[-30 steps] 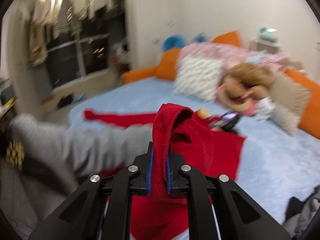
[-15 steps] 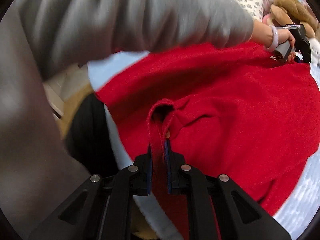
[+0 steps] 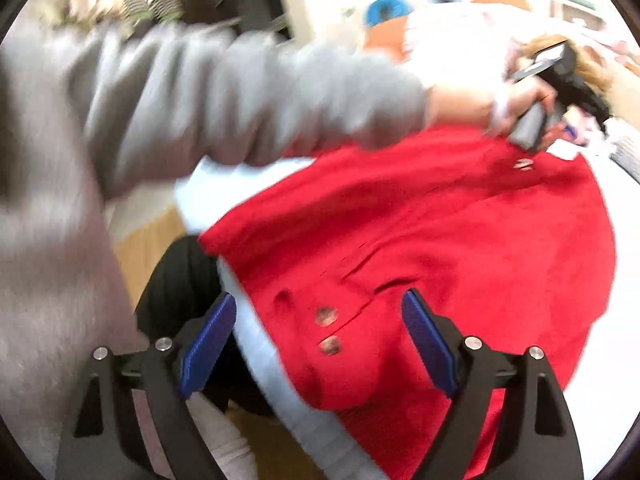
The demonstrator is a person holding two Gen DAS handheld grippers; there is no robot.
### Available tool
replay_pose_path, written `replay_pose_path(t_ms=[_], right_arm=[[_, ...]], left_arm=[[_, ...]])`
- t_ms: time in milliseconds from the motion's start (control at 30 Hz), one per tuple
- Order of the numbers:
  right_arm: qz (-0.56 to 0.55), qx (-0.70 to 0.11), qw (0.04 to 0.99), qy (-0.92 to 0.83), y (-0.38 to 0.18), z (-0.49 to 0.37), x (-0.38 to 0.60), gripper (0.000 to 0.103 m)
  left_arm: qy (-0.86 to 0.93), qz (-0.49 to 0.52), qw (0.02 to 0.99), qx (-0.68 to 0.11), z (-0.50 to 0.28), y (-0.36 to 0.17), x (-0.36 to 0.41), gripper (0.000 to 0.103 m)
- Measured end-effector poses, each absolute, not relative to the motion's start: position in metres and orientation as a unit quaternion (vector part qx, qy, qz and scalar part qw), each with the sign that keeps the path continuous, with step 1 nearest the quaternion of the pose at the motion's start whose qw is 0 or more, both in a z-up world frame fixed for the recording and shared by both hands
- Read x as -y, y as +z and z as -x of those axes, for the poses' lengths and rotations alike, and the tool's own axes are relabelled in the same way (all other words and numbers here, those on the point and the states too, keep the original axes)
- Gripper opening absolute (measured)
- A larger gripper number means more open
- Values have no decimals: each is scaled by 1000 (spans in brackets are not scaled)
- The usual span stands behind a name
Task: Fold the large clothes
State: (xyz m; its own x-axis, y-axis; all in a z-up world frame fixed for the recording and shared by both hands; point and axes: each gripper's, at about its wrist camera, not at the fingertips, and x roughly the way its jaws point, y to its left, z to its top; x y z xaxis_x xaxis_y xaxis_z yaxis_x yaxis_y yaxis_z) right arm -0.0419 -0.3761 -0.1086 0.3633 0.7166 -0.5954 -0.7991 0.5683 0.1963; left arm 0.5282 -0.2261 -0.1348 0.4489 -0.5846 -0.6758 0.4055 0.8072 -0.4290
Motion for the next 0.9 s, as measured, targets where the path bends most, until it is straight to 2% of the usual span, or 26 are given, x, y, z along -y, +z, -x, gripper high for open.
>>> replay_pose_path(t_ms=[33, 100, 133, 167, 200, 300, 367, 433, 500, 600, 733, 900], right_arm=[[60, -325, 842, 426, -106, 32, 384, 80], [55, -329, 860, 385, -111, 16, 391, 53], [52, -335, 862, 376, -115, 9, 389, 27], [50, -347, 856, 380, -125, -1, 382, 7], [55, -351, 856, 375, -133, -7, 375, 4], [68, -378, 851, 358, -164, -23, 353, 5], [75, -409, 829, 375, -186, -22, 337, 1], [111, -414, 818, 382, -203, -11, 323, 1], [118, -399, 823, 386, -198, -5, 325, 1], [72, -393, 826, 398, -174, -10, 343, 1], [55, -365, 816, 445, -143, 10, 352, 1], [86, -375, 784, 486, -156, 41, 318, 1]], left_arm=[[-294, 96, 841, -444, -527, -143, 234, 72], [-279, 95, 836, -463, -530, -164, 241, 72], [-257, 101, 833, -479, -537, -181, 241, 72], [-243, 107, 832, -486, -540, -192, 235, 72], [-228, 118, 829, -496, -544, -203, 230, 71], [-220, 154, 828, -493, -550, -225, 217, 66], [-227, 140, 835, -481, -549, -226, 218, 66], [-231, 107, 844, -472, -544, -224, 222, 66], [-234, 96, 847, -468, -541, -223, 222, 66], [-248, 111, 839, -472, -532, -212, 213, 66], [-286, 67, 841, -453, -493, -172, 205, 66], [-307, 36, 821, -480, -456, -169, 187, 68]])
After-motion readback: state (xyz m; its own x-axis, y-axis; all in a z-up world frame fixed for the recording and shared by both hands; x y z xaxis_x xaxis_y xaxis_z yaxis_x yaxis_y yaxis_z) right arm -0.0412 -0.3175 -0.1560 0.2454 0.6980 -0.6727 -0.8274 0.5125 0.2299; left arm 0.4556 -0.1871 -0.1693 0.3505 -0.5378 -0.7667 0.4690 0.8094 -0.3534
